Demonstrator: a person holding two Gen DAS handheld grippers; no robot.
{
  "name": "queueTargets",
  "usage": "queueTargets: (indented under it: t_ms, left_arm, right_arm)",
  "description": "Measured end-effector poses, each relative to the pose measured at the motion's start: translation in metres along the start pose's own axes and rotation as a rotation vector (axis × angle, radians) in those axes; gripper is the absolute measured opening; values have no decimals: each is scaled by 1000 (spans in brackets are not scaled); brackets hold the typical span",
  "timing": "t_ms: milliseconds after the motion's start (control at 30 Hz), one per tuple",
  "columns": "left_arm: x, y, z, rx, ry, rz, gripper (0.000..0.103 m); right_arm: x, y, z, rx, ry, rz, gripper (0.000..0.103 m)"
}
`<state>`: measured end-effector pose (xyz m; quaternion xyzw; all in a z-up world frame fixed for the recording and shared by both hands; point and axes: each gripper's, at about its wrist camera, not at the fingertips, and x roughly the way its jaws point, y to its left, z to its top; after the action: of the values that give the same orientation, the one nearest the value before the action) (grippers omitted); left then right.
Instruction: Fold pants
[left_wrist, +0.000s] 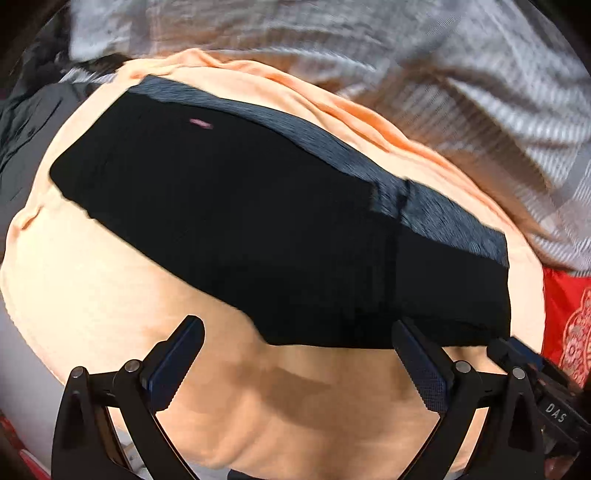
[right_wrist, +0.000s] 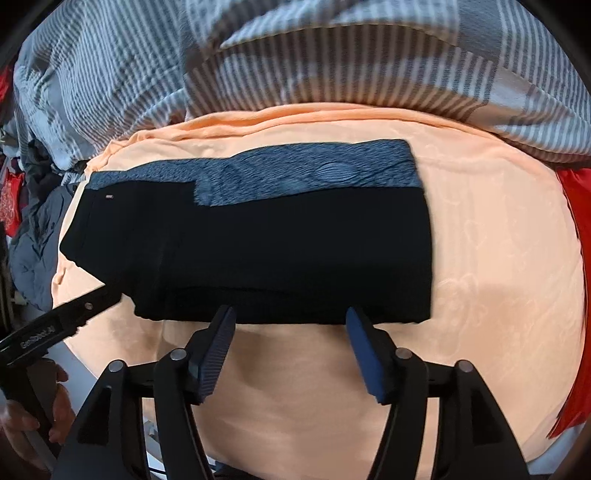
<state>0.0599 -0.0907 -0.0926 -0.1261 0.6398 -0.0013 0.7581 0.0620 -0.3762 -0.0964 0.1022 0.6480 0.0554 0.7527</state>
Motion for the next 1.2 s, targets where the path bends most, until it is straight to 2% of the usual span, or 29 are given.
queueTargets:
  t_ms: [100, 233, 400, 500, 633, 733, 1067, 1200]
  left_arm:
    - [-4, 36, 3, -76, 6, -47, 102]
    - [2, 75, 14, -156, 17, -71, 102]
    - [-8, 127, 27, -259, -73, -39, 102]
    - [-2, 164, 36, -348, -88, -82, 102]
    - [13, 199, 48, -426, -136, -212, 101]
    - [19, 215, 55, -449, -179, -285, 101]
    - [48, 238, 61, -514, -202, -488, 101]
    - [51, 230, 68, -479, -215, -496, 101]
  right_arm:
    - [6, 20, 1, -9, 13, -15, 72]
    - [16, 52, 3, -45, 35, -27, 73]
    - [28, 92, 3, -101, 62, -28, 73]
    - [34, 109, 5, -122, 75, -25, 73]
    - [40, 127, 5, -152, 91, -22, 73]
    - [44, 136, 4, -164, 99, -24, 73]
    - [57, 153, 4, -181, 127, -28, 73]
    - [55, 157, 6, -184, 125, -21, 73]
